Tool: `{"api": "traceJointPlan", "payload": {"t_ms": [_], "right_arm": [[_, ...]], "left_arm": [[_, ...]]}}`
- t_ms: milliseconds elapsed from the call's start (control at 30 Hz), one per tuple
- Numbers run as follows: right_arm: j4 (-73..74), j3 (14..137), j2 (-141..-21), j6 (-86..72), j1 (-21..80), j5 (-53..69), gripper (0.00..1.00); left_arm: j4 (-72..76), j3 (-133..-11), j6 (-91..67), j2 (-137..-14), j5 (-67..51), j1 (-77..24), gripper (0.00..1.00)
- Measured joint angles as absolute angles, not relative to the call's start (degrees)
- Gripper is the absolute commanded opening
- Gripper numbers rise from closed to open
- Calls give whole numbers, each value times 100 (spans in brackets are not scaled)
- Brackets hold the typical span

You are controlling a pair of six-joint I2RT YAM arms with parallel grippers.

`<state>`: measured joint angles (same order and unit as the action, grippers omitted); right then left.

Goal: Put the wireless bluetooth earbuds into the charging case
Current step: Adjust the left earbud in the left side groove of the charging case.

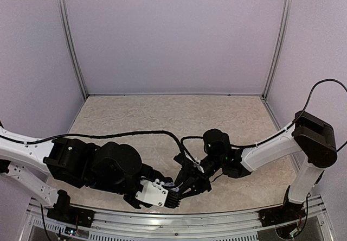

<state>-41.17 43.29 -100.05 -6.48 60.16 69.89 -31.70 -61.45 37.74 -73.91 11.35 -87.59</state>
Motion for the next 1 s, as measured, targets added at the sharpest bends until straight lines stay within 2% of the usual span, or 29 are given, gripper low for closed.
{"api": "traceJointPlan", "payload": {"t_ms": [167,233,300,367,400,433,600,800,1000], "right_arm": [[-4482,4121,-9861,-788,5902,6873,0],[-4595,4060,-9789,-823,5846,6790,0],[-4654,3975,-9660,-821,5784,6692,0],[-4663,3894,-9496,-755,5730,6580,0],[-4652,3852,-9382,-698,5704,6499,0],[-4646,3826,-9290,-637,5680,6429,0],[-4567,3701,-8702,-231,5631,5981,0],[-4521,3430,-8084,244,5551,5308,0],[-4517,3179,-7660,499,5531,4383,0]], "left_arm": [[-3140,-6145,3745,-7192,1262,-8879,51],[-3092,-6143,3721,-7150,1328,-8888,56],[-2950,-6119,3667,-7065,1444,-8892,70],[-2670,-5999,3583,-6873,1594,-8892,91],[-2443,-5878,3485,-6709,1704,-8890,97],[-2241,-5771,3430,-6554,1785,-8882,99],[-978,-5212,2646,-5802,2049,-8573,99],[-272,-5068,1809,-5684,1734,-8147,98],[64,-4829,1737,-6005,1280,-8276,80]]}}
